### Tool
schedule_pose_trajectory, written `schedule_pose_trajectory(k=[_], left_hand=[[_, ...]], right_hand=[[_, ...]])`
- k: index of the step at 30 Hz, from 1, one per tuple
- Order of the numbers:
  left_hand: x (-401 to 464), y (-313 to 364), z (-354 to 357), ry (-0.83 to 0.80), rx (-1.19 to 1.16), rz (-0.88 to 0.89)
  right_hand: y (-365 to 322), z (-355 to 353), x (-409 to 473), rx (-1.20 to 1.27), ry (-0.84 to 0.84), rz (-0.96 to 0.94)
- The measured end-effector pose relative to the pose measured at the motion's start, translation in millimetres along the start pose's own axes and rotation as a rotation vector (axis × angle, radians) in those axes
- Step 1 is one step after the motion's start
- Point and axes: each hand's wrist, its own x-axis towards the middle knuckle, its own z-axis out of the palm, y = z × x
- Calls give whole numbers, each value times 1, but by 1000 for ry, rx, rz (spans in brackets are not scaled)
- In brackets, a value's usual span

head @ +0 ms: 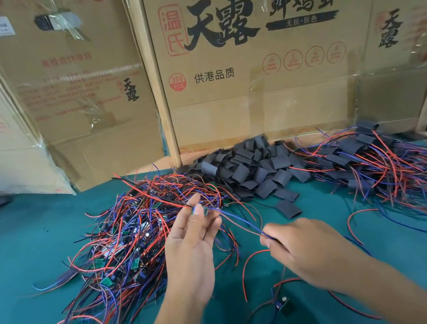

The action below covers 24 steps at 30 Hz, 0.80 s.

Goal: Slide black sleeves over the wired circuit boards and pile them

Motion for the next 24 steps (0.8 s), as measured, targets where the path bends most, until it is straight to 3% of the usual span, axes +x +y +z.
schedule_pose_trajectory(k=[6, 8, 10, 12, 14, 18, 24], left_hand=[[1, -2, 0, 48, 44, 51], [0, -3, 1, 43, 50, 54], [-1, -5, 2, 40, 58, 37], [-4, -9, 5, 37, 71, 15], [-8, -14, 7, 22, 110, -2], [-8, -22, 4, 5, 213, 1], [-8, -23, 3, -7, 270, -23]], right_hand=[[31, -27, 41, 243, -595, -106], [47, -31, 76, 409, -669, -60], [59, -24, 122, 531, -489, 85], [62, -14, 168, 472, -219, 160], [55, -4, 205, 367, -108, 175], [43, 18, 238, 129, -189, 214], [33, 27, 248, 130, -182, 294]])
